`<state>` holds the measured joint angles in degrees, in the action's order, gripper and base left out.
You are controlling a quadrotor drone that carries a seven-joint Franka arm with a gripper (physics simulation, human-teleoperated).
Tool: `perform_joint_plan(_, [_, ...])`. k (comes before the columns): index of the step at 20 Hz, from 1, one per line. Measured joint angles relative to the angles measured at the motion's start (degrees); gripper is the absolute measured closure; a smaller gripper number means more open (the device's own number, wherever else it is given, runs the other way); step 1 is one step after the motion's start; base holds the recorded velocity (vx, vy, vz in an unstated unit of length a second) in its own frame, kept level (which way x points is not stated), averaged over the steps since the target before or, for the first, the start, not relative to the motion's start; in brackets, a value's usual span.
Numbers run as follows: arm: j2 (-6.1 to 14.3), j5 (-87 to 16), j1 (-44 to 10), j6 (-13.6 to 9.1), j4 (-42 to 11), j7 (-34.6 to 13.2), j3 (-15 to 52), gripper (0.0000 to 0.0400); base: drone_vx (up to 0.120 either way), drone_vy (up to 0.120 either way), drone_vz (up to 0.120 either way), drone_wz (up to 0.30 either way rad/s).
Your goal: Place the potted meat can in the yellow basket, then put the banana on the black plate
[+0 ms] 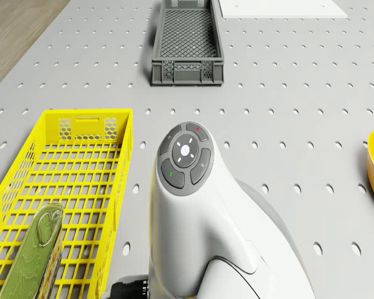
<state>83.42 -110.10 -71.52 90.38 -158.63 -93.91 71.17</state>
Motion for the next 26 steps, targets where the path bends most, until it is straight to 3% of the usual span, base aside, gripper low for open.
perform_joint_plan(7, [-0.1,0.0,0.0,-0.1,0.0,0.0,0.0,0.0210,-0.120,-0.057,0.000,0.000])
perform_joint_plan(11, [-0.1,-0.1,0.0,-0.1,0.0,0.0,0.0,0.0210,-0.120,0.000,0.000,0.000])
perform_joint_plan(16, [-0.2,-0.1,0.1,-0.2,0.0,0.1,0.0,0.0210,-0.120,0.000,-0.112,0.000])
perform_joint_plan(26, [-0.3,-0.1,0.1,-0.3,0.0,0.1,0.0,0.0210,-0.120,0.000,0.000,0.000])
